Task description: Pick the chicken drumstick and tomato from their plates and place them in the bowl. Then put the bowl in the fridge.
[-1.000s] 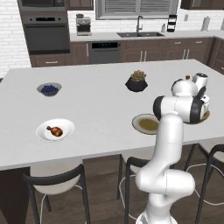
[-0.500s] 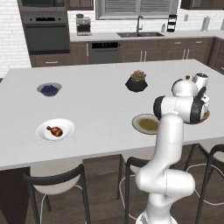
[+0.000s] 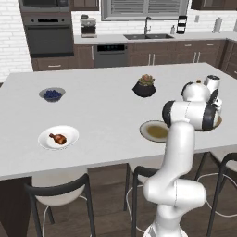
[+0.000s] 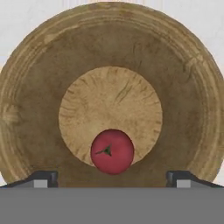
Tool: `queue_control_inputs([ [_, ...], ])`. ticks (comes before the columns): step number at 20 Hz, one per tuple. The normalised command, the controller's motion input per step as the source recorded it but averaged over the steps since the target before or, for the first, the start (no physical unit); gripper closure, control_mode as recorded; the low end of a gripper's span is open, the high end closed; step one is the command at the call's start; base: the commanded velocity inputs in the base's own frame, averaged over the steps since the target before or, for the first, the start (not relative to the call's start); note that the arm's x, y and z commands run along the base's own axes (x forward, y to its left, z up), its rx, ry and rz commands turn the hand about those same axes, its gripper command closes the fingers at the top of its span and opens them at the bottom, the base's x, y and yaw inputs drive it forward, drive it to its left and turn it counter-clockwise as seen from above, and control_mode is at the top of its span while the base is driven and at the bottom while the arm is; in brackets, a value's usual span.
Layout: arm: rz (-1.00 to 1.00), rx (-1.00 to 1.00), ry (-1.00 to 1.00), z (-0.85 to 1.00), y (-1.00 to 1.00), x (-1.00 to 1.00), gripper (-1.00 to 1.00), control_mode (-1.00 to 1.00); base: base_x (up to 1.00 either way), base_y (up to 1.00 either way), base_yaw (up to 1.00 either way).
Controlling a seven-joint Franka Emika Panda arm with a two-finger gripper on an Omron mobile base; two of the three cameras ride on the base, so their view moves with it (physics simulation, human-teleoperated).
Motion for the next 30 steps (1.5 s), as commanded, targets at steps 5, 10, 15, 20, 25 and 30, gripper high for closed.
queue_control_inputs([
  [5, 0.31, -0.1, -0.14, 0.72, 0.52, -0.75, -1.0, -1.0, 0.0, 0.0, 0.0],
  [10, 0.15, 0.0, 0.0, 1.0, 0.75, -0.26, -1.0, -1.0, 0.0, 0.0, 0.0],
  [15, 0.13, 0.03, -0.01, 0.9, 0.86, -0.29, -1.0, -1.0, 0.0, 0.0, 0.0],
  [20, 0.21, 0.0, 0.0, 0.34, 1.0, -0.23, -1.0, -1.0, 0.0, 0.0, 0.0],
  [25, 0.31, 0.0, 0.02, 0.03, 1.0, -0.56, -1.0, -1.0, 0.0, 0.0, 0.0],
  [30, 0.11, -0.12, -0.02, 0.05, 0.96, -0.97, -1.0, -1.0, 0.0, 0.0, 0.0],
])
